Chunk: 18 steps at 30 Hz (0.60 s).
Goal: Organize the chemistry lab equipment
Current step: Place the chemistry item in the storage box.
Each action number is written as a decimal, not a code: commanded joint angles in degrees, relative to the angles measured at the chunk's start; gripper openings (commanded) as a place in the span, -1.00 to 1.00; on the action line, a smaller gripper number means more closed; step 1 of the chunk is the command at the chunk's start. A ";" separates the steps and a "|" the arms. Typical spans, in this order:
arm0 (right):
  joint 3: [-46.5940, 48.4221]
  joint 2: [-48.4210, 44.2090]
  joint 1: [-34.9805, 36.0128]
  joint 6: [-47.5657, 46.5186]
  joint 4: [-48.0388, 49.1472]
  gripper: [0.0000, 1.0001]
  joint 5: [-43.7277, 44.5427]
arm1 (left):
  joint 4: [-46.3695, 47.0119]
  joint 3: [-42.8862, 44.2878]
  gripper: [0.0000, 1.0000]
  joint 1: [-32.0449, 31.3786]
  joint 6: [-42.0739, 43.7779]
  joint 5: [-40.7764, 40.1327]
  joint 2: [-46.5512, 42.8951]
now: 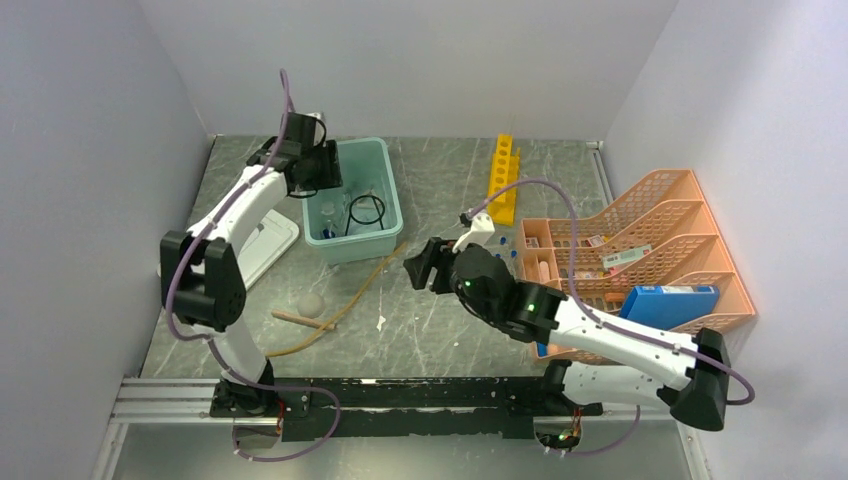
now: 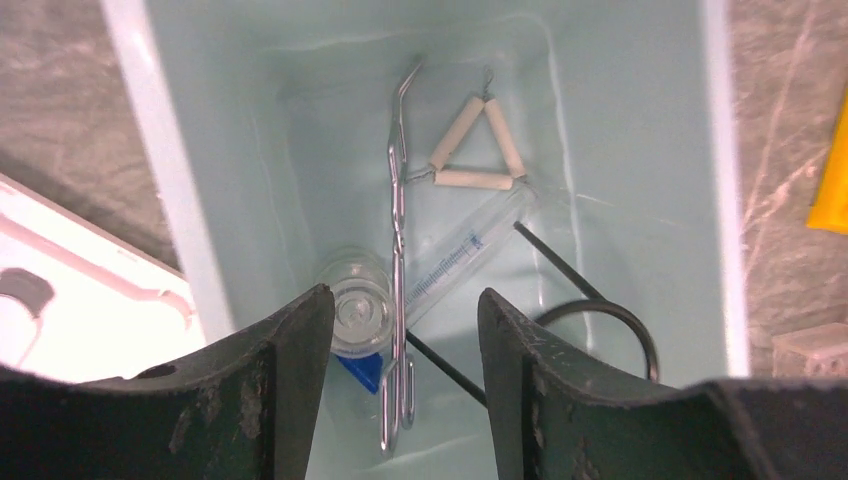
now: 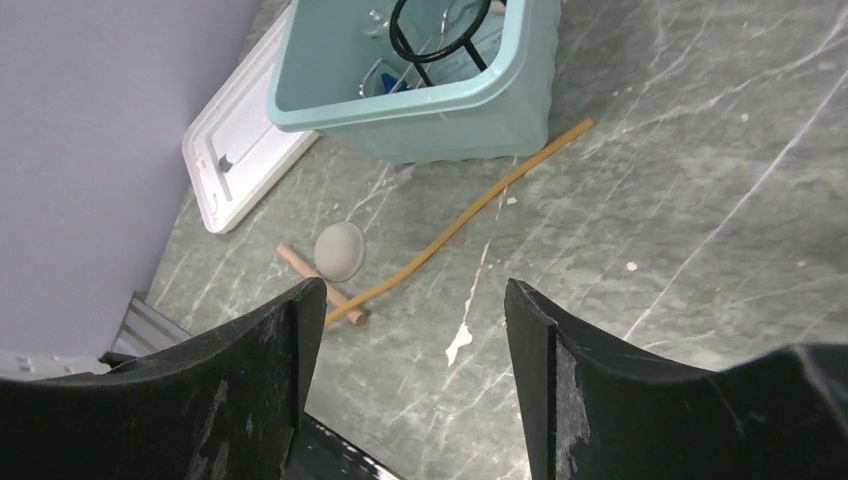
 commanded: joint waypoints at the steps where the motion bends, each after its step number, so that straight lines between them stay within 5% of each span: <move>1: 3.60 4.34 -0.38 6.89 -1.53 0.38 0.68 | -0.90 1.83 0.20 0.40 2.34 0.78 -6.92; 18: 23.98 28.25 -0.67 28.18 -13.13 0.35 2.07 | -2.78 -11.61 0.15 0.40 5.75 10.34 -27.87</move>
